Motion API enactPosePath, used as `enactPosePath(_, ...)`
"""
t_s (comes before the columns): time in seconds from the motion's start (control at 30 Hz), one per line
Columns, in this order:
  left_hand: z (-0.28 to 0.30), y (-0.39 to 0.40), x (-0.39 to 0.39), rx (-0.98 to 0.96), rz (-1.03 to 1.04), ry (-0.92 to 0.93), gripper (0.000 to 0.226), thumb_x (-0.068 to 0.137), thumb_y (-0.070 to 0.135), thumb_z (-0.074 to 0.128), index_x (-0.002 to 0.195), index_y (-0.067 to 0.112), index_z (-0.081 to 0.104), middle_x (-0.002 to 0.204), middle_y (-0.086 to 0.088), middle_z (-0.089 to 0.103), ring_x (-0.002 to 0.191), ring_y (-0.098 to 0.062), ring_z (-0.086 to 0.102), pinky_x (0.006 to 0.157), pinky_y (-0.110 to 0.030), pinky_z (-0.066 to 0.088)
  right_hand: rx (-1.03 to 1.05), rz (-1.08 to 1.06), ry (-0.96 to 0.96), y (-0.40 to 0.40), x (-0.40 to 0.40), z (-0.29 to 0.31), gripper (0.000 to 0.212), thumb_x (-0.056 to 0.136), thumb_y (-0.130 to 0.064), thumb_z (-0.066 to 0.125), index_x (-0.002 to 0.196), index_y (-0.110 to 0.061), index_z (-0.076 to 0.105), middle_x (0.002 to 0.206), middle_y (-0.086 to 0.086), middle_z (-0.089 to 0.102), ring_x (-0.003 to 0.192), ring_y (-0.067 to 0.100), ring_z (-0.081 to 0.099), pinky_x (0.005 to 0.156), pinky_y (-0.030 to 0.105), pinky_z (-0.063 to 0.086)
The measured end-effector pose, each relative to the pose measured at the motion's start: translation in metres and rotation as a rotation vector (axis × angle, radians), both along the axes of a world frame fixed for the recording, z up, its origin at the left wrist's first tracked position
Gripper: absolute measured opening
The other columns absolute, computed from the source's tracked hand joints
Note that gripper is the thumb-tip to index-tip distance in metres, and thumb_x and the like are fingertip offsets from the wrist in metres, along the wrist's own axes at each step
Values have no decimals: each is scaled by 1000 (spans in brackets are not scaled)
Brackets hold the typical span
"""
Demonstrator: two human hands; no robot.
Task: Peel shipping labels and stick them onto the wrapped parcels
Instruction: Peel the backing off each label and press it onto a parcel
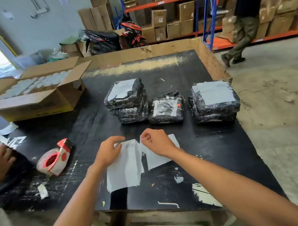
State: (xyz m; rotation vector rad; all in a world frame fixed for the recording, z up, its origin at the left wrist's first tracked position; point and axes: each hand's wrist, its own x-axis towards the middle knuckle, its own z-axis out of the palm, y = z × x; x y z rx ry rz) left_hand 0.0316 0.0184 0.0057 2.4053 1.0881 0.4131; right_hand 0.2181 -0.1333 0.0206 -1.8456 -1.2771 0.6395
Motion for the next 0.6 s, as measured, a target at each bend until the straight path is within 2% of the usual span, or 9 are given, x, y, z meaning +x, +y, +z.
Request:
enactPosePath(0.1,-16,4,-14,-69,-66,8,33,101,23,57,134,22,64,151,-6,51,145,-24,40,117,-40,29,-85,-21,6,15,-24,-4,20,93,-30,62,98,-15,74,85,-5,70,81,8,63,73,29,50)
enactPosePath(0.2,-33,2,-15,-98,-81,31,38,105,36,49,141,28,58,158,-2,41,152,-23,25,123,-50,13,-204,-108,-6,31,-42,-12,37,90,-47,67,99,-11,70,102,5,73,99,22,66,83,38,54)
enactPosePath(0.3,-45,-4,-13,-28,-47,-14,39,106,37,43,143,31,54,159,3,40,152,-18,23,124,-45,8,-247,-232,-22,42,-54,-20,51,87,-53,72,111,-10,63,113,8,70,109,29,63,81,35,48)
enactPosePath(0.37,-48,-6,-15,2,-42,-22,41,106,37,40,145,32,52,159,4,40,152,-16,23,125,-43,8,-256,-316,27,46,-58,-22,45,85,-46,77,109,-11,63,108,6,69,107,28,62,76,32,43)
enactPosePath(0.43,-48,-6,-15,11,-51,-23,42,107,36,38,147,32,49,159,4,39,152,-16,22,125,-41,6,-257,-356,39,50,-58,-23,29,84,-37,80,77,-16,60,77,1,63,87,27,62,63,33,39)
enactPosePath(0.5,-47,-5,-14,5,-51,-29,43,108,36,36,150,32,45,160,4,37,153,-16,21,125,-40,5,-284,-359,39,53,-58,-21,44,85,-33,79,56,-19,49,59,-2,52,70,23,57,54,33,34)
enactPosePath(0.53,-47,-5,-15,0,-46,-36,44,108,36,35,151,32,44,161,4,36,153,-16,21,125,-40,5,-300,-354,39,54,-58,-19,42,85,-33,78,56,-20,50,61,-1,55,71,22,58,55,32,36)
enactPosePath(0.6,-48,-7,-16,-11,-40,-38,45,109,37,32,153,30,40,162,4,34,153,-16,19,126,-40,5,-324,-335,39,54,-55,-14,26,87,-34,77,72,-18,63,83,3,68,89,24,64,65,30,43)
